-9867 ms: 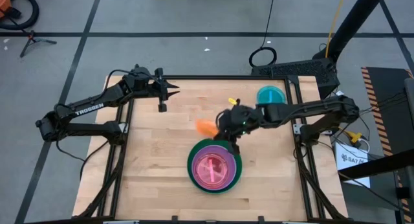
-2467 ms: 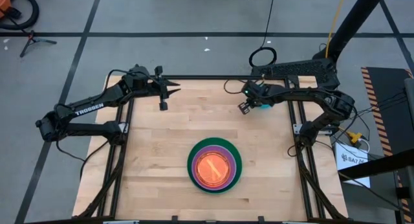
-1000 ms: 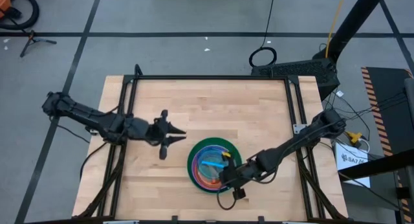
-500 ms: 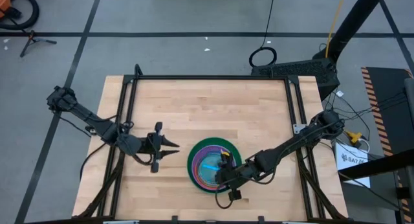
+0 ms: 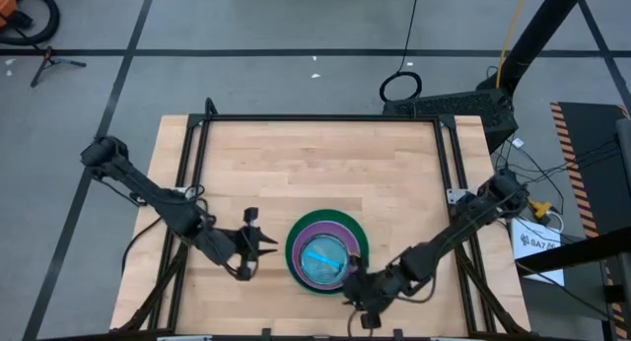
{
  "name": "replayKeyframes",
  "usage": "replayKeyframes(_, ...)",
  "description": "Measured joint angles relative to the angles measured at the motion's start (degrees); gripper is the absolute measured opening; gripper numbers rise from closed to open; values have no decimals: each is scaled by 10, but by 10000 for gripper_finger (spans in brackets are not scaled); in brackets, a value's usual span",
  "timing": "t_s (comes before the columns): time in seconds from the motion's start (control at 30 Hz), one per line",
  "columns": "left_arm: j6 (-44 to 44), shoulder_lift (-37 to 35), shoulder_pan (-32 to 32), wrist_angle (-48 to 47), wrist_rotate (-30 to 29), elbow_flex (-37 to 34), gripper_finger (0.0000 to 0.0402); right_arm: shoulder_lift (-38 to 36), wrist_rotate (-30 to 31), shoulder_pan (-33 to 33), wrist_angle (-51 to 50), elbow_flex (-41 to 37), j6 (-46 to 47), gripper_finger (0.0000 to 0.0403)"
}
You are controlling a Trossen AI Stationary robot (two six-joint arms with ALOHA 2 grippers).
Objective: Stack plastic plates
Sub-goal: Move the stacked plates to the center of the table
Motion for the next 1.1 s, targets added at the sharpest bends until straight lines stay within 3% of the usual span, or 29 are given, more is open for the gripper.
replayKeyframes(0.23,-58,93,-20,0,60,0,88,10,9,65,-20,0,109,118)
replayKeyframes(0.4,-74,164,-36,17,64,0,88,48,62,84,-29,0,126,118)
replayKeyframes(0.6,-60,226,-37,98,64,0,88,102,79,71,-35,0,125,118)
replayKeyframes(0.87,-29,237,-19,122,64,0,88,123,119,37,-44,0,111,118)
replayKeyframes(1.1,-1,225,-3,91,52,0,88,120,205,-3,-51,0,107,117)
